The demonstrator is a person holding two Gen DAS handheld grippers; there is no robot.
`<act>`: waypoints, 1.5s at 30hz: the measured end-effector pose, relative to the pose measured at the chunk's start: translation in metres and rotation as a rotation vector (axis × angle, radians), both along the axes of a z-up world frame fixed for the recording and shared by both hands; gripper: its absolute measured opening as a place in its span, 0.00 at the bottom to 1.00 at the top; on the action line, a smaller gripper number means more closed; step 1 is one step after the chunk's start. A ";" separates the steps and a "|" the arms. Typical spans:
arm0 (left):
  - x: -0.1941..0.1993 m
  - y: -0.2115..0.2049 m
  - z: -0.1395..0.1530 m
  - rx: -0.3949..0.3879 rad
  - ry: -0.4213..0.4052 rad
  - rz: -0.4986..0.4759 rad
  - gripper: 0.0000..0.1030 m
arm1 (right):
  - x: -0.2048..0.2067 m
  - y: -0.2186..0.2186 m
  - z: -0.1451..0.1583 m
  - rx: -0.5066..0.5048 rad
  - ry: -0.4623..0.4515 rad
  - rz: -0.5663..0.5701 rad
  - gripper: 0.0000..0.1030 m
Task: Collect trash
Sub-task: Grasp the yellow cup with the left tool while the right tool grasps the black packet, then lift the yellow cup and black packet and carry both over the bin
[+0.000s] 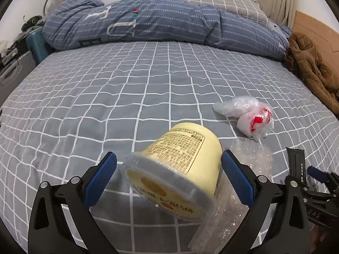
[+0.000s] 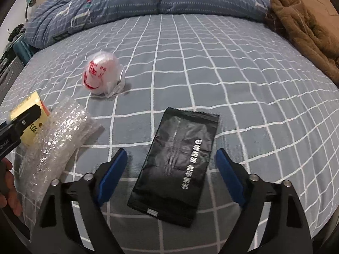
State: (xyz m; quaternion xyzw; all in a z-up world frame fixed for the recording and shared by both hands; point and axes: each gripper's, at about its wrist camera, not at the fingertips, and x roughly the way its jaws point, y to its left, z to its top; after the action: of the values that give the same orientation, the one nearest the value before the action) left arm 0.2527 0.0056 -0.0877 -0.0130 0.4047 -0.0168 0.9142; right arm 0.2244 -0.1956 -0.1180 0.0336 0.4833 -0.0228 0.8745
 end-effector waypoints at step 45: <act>-0.036 0.004 0.030 -0.001 -0.054 0.032 0.91 | -0.013 -0.010 0.026 0.028 -0.073 0.043 0.30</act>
State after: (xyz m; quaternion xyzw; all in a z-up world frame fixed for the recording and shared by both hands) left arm 0.2164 0.0095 -0.0577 -0.0193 0.3796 -0.0028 0.9249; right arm 0.2113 -0.2056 -0.0921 0.0364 0.4518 0.0041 0.8913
